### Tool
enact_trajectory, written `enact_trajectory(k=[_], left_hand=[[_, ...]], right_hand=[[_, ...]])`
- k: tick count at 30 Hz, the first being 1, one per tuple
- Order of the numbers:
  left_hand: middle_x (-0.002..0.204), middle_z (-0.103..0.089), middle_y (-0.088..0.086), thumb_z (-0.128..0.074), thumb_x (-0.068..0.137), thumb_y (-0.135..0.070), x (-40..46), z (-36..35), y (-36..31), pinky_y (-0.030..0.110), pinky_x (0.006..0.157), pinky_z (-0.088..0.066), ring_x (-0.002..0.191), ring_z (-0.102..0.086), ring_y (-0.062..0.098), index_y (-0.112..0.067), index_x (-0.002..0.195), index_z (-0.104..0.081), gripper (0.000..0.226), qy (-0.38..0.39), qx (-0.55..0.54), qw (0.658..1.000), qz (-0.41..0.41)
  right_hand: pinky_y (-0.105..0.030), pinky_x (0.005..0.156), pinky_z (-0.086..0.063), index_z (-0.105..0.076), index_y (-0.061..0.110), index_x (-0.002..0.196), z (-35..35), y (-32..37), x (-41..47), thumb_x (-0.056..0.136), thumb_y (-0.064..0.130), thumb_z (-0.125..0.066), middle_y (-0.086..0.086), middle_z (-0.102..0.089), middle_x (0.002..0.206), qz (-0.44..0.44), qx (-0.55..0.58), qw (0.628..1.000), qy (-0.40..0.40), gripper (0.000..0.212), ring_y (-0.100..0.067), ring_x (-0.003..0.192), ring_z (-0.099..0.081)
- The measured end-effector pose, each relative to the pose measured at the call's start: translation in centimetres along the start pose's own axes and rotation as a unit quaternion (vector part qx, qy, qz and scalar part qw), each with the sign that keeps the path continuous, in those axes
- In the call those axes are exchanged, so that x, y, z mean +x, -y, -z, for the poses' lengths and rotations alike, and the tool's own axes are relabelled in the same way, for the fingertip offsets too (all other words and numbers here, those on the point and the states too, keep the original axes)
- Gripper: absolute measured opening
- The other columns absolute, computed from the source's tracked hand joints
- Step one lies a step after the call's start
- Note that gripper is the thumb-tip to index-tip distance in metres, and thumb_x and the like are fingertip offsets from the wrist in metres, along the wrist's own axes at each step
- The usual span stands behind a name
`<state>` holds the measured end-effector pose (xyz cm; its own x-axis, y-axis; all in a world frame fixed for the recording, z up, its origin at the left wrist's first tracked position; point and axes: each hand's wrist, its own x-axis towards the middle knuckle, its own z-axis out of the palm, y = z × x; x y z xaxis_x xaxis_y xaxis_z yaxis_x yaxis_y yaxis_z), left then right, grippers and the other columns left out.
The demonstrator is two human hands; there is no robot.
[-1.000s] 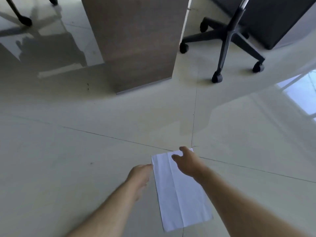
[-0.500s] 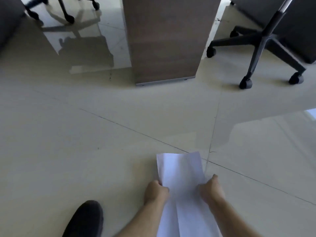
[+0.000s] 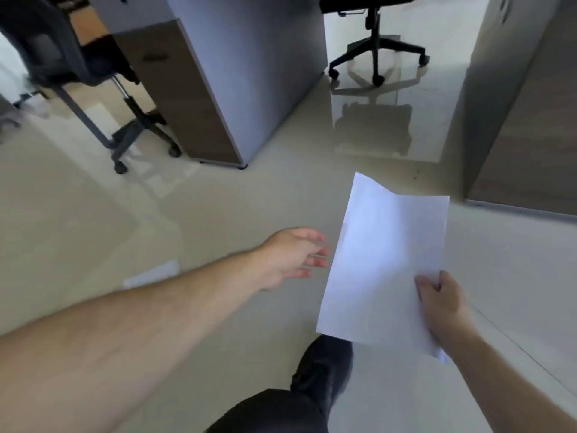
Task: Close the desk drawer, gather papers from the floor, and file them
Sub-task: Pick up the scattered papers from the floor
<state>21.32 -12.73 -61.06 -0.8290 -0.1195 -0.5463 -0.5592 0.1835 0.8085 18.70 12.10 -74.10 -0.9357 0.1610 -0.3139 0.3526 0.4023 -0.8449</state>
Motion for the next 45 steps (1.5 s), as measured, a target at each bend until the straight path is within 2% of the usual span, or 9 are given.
enact_trajectory(k=[10, 19, 21, 23, 27, 31, 36, 42, 45], left_hand=[[0.094, -0.072, 0.005, -0.054, 0.094, -0.014, -17.6, 23.7, 11.2, 0.038, 0.083, -0.052, 0.082, -0.068, 0.021, -0.018, 0.103, -0.065, 0.015, -0.313, -0.182, 0.932, 0.024], [0.087, -0.056, 0.006, -0.062, 0.091, -0.023, -13.0, 30.8, 28.9, 0.032, 0.070, -0.044, 0.079, -0.059, 0.024, -0.011, 0.105, -0.055, 0.020, -0.352, -0.221, 0.885, 0.211], [0.085, -0.055, 0.007, -0.062, 0.088, -0.027, -10.4, 31.5, 32.7, 0.030, 0.064, -0.042, 0.072, -0.056, 0.024, -0.009, 0.108, -0.055, 0.028, -0.371, -0.189, 0.879, 0.233], [0.114, -0.062, 0.013, -0.060, 0.088, -0.031, -7.0, 32.2, 36.5, 0.033, 0.077, -0.049, 0.097, -0.063, 0.030, -0.010, 0.131, -0.051, 0.049, -0.375, -0.088, 0.894, 0.229], [0.155, -0.032, 0.012, -0.038, 0.099, -0.039, -0.1, 31.7, 40.8, 0.038, 0.100, -0.042, 0.129, -0.047, 0.031, -0.022, 0.152, -0.023, 0.057, -0.292, 0.209, 0.920, 0.160], [0.159, -0.024, 0.011, -0.024, 0.099, -0.048, 2.0, 30.2, 40.4, 0.049, 0.102, -0.031, 0.129, -0.037, 0.037, -0.017, 0.148, -0.028, 0.058, -0.214, 0.458, 0.857, 0.098], [0.124, -0.064, 0.009, -0.027, 0.086, -0.056, 1.1, 31.8, 43.2, 0.053, 0.095, -0.043, 0.108, -0.058, 0.035, -0.013, 0.106, -0.066, 0.062, -0.211, 0.517, 0.829, 0.035], [0.128, -0.058, 0.003, -0.064, 0.078, -0.034, -1.6, 37.3, 48.2, 0.054, 0.109, -0.034, 0.133, -0.044, 0.031, -0.024, 0.122, -0.057, 0.046, -0.203, 0.474, 0.856, -0.034], [0.114, -0.065, -0.008, -0.073, 0.067, -0.019, -2.5, 39.5, 48.8, 0.042, 0.102, -0.037, 0.116, -0.057, 0.023, -0.034, 0.094, -0.065, 0.032, -0.228, 0.493, 0.837, -0.065]], right_hand=[[-0.035, 0.061, -0.031, -0.056, 0.001, 0.088, -13.0, 12.4, -8.3, 0.100, 0.019, -0.051, -0.016, -0.058, 0.082, 0.113, -0.121, 0.978, 0.123, 0.022, -0.029, 0.068, -0.049], [-0.039, 0.069, -0.045, -0.061, 0.010, 0.089, -24.6, 14.2, -10.8, 0.097, 0.026, -0.053, -0.015, -0.066, 0.090, 0.149, -0.185, 0.956, 0.172, 0.020, -0.035, 0.082, -0.061], [-0.038, 0.066, -0.042, -0.062, 0.010, 0.092, -27.3, 13.9, -10.7, 0.097, 0.026, -0.053, -0.014, -0.066, 0.090, 0.150, -0.196, 0.953, 0.179, 0.019, -0.033, 0.081, -0.060], [-0.037, 0.070, -0.041, -0.063, 0.011, 0.097, -30.2, 13.1, -10.5, 0.097, 0.026, -0.054, -0.014, -0.066, 0.093, 0.144, -0.213, 0.950, 0.176, 0.017, -0.034, 0.086, -0.060], [-0.038, 0.077, -0.042, -0.059, 0.015, 0.097, -36.2, 11.4, -9.8, 0.097, 0.026, -0.056, -0.015, -0.062, 0.095, 0.142, -0.263, 0.937, 0.182, 0.012, -0.032, 0.090, -0.058], [-0.038, 0.076, -0.041, -0.059, 0.014, 0.095, -38.2, 10.9, -10.0, 0.098, 0.026, -0.056, -0.013, -0.059, 0.087, 0.133, -0.288, 0.927, 0.201, 0.013, -0.031, 0.087, -0.054], [-0.035, 0.061, -0.037, -0.058, 0.013, 0.083, -41.5, 11.3, -9.9, 0.099, 0.026, -0.054, 0.001, -0.062, 0.078, 0.164, -0.324, 0.901, 0.236, 0.021, -0.024, 0.075, -0.057], [-0.037, 0.071, -0.037, -0.058, 0.018, 0.090, -42.3, 10.8, -9.4, 0.098, 0.031, -0.054, 0.002, -0.062, 0.079, 0.169, -0.381, 0.872, 0.256, 0.016, -0.029, 0.082, -0.054], [-0.039, 0.077, -0.038, -0.057, 0.023, 0.094, -41.7, 10.4, -8.3, 0.098, 0.030, -0.057, -0.009, -0.061, 0.085, 0.167, -0.389, 0.875, 0.234, 0.008, -0.027, 0.087, -0.051]])
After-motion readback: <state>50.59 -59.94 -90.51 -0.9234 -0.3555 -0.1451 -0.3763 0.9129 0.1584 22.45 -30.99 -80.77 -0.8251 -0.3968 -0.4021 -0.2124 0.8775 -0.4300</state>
